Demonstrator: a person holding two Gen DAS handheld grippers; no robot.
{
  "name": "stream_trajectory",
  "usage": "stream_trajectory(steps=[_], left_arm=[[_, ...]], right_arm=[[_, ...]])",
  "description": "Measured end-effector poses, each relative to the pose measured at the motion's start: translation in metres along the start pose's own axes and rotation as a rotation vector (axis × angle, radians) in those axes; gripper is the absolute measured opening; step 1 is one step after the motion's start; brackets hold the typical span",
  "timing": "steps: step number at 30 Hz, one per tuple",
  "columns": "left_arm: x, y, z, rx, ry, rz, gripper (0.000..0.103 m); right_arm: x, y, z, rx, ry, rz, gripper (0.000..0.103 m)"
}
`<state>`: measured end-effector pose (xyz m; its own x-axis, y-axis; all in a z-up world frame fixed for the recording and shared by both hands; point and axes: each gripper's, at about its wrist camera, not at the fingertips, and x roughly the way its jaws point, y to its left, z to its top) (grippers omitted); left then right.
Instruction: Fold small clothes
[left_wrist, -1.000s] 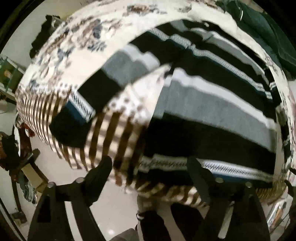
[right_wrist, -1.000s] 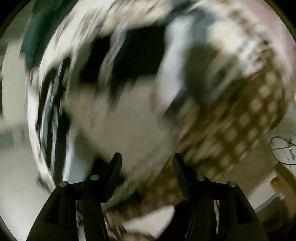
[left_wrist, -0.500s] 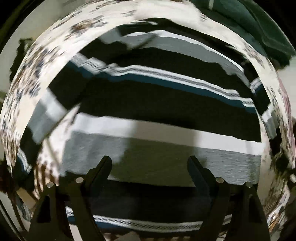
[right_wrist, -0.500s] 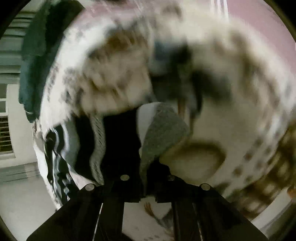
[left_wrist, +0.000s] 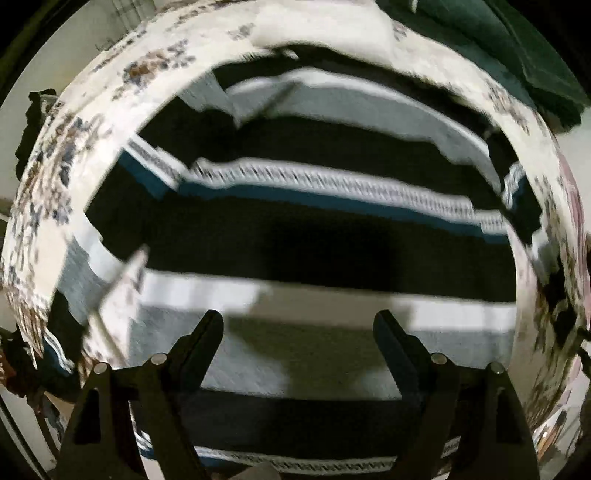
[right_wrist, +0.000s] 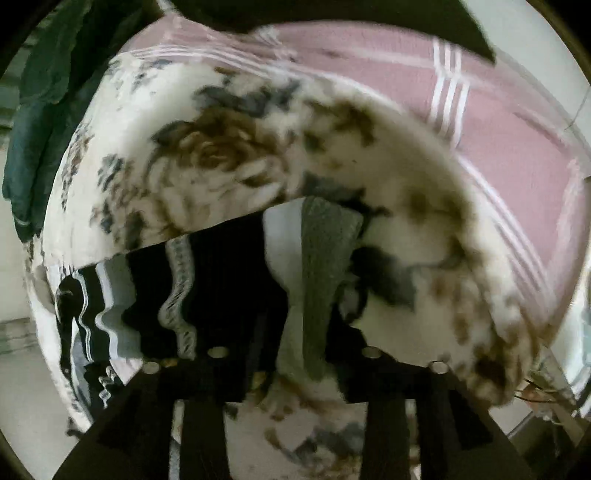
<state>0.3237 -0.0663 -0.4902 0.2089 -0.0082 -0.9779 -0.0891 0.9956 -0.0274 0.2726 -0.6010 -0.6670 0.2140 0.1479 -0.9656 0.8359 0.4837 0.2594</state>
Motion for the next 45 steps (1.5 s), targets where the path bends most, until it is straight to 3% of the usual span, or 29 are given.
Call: stream_trajectory(steps=[4, 5, 7, 9, 14, 16, 18, 21, 24, 31, 35, 37, 39, 42, 45], left_arm=[[-0.009, 0.015, 0.047, -0.012, -0.056, 0.015, 0.083], [-0.009, 0.02, 0.062, -0.015, -0.073, 0.019, 0.083], [-0.002, 0.029, 0.093, -0.022, -0.099, 0.025, 0.083], [0.012, 0.034, 0.124, -0.011, -0.099, 0.025, 0.083], [0.07, 0.032, 0.208, 0.058, -0.081, 0.047, 0.083], [0.096, 0.026, 0.24, 0.1, -0.075, 0.062, 0.083], [0.119, 0.021, 0.268, 0.142, -0.06, 0.095, 0.083], [0.149, 0.013, 0.31, 0.205, -0.062, 0.153, 0.083], [0.161, 0.013, 0.338, 0.21, -0.088, 0.151, 0.084], [0.183, 0.021, 0.346, 0.224, -0.074, 0.118, 0.086], [0.159, 0.027, 0.339, 0.216, -0.11, 0.104, 0.086], [0.138, 0.03, 0.327, 0.208, -0.155, 0.1, 0.086], [0.113, 0.032, 0.308, 0.185, -0.191, 0.089, 0.086], [0.077, 0.03, 0.268, 0.152, -0.207, 0.055, 0.088], [0.054, 0.021, 0.225, 0.133, -0.174, 0.034, 0.096]], right_arm=[[-0.029, 0.08, -0.03, -0.139, -0.041, 0.029, 0.043], [-0.03, 0.102, -0.035, -0.175, -0.026, 0.051, 0.049], [-0.015, 0.167, -0.048, -0.279, 0.056, 0.134, 0.05], [0.004, 0.224, -0.062, -0.364, 0.13, 0.202, 0.05], [0.077, 0.394, -0.099, -0.575, 0.245, 0.217, 0.05], [0.116, 0.451, -0.1, -0.611, 0.29, 0.209, 0.05], [0.158, 0.505, -0.107, -0.662, 0.321, 0.143, 0.05], [0.195, 0.571, -0.109, -0.737, 0.292, 0.053, 0.043], [0.198, 0.616, -0.093, -0.724, 0.19, 0.073, 0.043], [0.232, 0.644, -0.067, -0.628, 0.206, 0.072, 0.043], [0.225, 0.626, -0.049, -0.529, 0.252, 0.171, 0.044], [0.204, 0.615, -0.049, -0.526, 0.248, 0.219, 0.054], [0.173, 0.598, -0.053, -0.542, 0.209, 0.282, 0.069], [0.13, 0.554, -0.07, -0.525, 0.183, 0.367, 0.07], [0.099, 0.48, -0.091, -0.443, 0.189, 0.392, 0.07]])
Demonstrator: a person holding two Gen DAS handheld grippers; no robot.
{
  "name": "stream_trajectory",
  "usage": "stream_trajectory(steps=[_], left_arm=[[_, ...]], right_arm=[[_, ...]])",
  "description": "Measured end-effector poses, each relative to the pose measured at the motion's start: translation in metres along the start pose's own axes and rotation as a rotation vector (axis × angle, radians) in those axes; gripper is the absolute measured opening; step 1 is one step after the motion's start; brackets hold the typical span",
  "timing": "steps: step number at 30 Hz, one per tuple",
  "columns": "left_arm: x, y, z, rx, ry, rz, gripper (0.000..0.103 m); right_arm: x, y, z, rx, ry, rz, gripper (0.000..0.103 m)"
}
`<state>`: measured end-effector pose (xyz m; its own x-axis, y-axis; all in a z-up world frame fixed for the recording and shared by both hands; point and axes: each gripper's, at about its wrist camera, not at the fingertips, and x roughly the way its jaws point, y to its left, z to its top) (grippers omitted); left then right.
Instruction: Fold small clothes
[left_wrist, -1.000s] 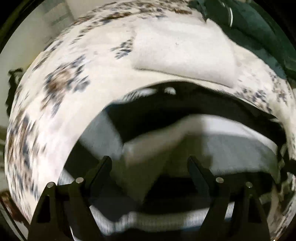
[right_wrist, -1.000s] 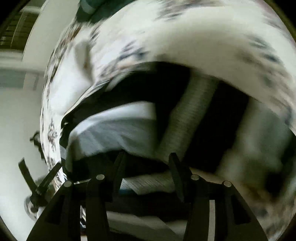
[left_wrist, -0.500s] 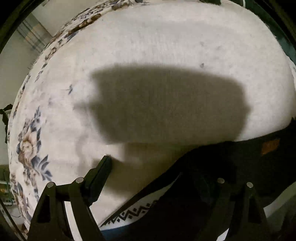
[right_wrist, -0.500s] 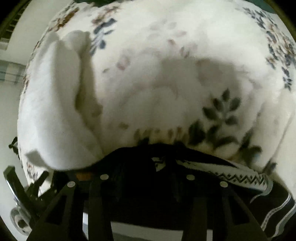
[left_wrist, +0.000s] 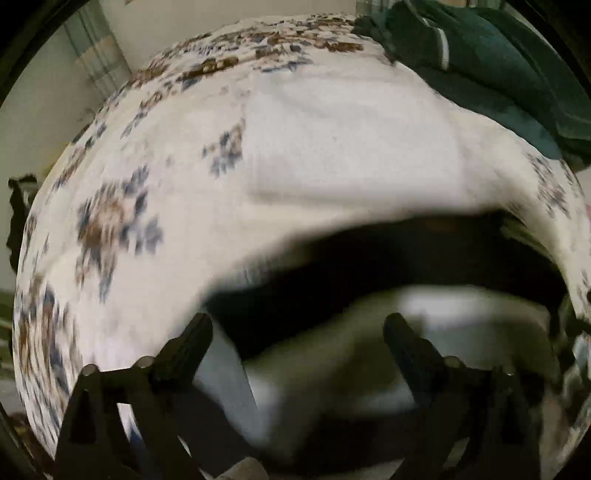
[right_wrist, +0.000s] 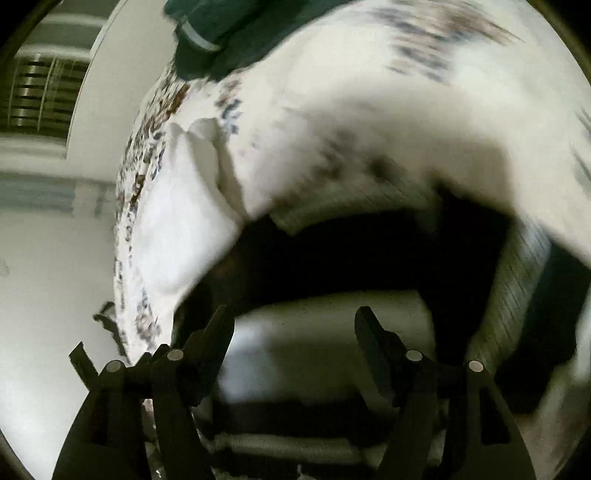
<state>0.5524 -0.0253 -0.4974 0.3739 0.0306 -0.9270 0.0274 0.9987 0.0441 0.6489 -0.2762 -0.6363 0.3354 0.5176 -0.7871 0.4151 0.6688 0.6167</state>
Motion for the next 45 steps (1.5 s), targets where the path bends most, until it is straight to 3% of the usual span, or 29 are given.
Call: stream_trajectory(steps=[4, 7, 11, 13, 16, 19, 22, 23, 24, 26, 29, 32, 35, 38, 41, 43, 45], left_arm=[[-0.028, -0.03, -0.072, -0.025, 0.051, -0.034, 0.096], [-0.022, -0.058, -0.123, -0.011, 0.152, -0.05, 0.096], [-0.012, -0.092, -0.174, 0.025, 0.252, -0.004, 0.096], [-0.01, -0.105, -0.182, 0.039, 0.271, 0.009, 0.096], [-0.01, -0.131, -0.184, 0.083, 0.252, 0.05, 0.096], [-0.009, -0.154, -0.181, 0.116, 0.229, 0.08, 0.096], [0.002, -0.17, -0.181, 0.144, 0.237, 0.092, 0.096], [0.007, -0.173, -0.182, 0.151, 0.249, 0.097, 0.096], [0.012, -0.174, -0.183, 0.155, 0.261, 0.098, 0.096], [0.021, -0.175, -0.187, 0.152, 0.28, 0.094, 0.096], [0.029, -0.167, -0.189, 0.119, 0.28, 0.058, 0.096], [0.035, -0.161, -0.187, 0.094, 0.277, 0.032, 0.103], [0.043, -0.154, -0.183, 0.07, 0.283, 0.001, 0.103], [0.049, -0.151, -0.179, 0.064, 0.28, -0.015, 0.103], [0.051, -0.148, -0.182, 0.056, 0.267, -0.031, 0.103], [0.053, -0.143, -0.181, 0.049, 0.26, -0.04, 0.103], [0.055, -0.14, -0.179, 0.051, 0.26, -0.044, 0.103]], right_arm=[[-0.059, -0.094, -0.093, 0.187, -0.008, -0.047, 0.07], [-0.105, -0.18, -0.148, 0.36, -0.038, -0.111, 0.07], [-0.181, -0.287, -0.183, 0.536, -0.16, -0.276, 0.07], [-0.21, -0.317, -0.181, 0.572, -0.233, -0.28, 0.07], [-0.216, -0.319, -0.159, 0.526, -0.252, -0.308, 0.072], [-0.188, -0.283, -0.12, 0.324, -0.234, -0.391, 0.077], [-0.145, -0.262, -0.1, 0.203, -0.12, -0.491, 0.077], [-0.134, -0.26, -0.097, 0.194, -0.1, -0.541, 0.068], [-0.131, -0.264, -0.096, 0.21, -0.107, -0.576, 0.047], [-0.148, -0.287, -0.101, 0.316, -0.155, -0.6, 0.032], [-0.203, -0.338, -0.124, 0.51, -0.249, -0.633, 0.032], [-0.246, -0.391, -0.16, 0.675, -0.28, -0.549, 0.04], [-0.267, -0.427, -0.193, 0.762, -0.34, -0.312, 0.057], [-0.265, -0.441, -0.209, 0.772, -0.378, -0.121, 0.064], [-0.235, -0.443, -0.206, 0.748, -0.323, -0.08, 0.067], [-0.212, -0.444, -0.193, 0.749, -0.286, -0.107, 0.068], [-0.205, -0.436, -0.185, 0.747, -0.319, -0.161, 0.068]])
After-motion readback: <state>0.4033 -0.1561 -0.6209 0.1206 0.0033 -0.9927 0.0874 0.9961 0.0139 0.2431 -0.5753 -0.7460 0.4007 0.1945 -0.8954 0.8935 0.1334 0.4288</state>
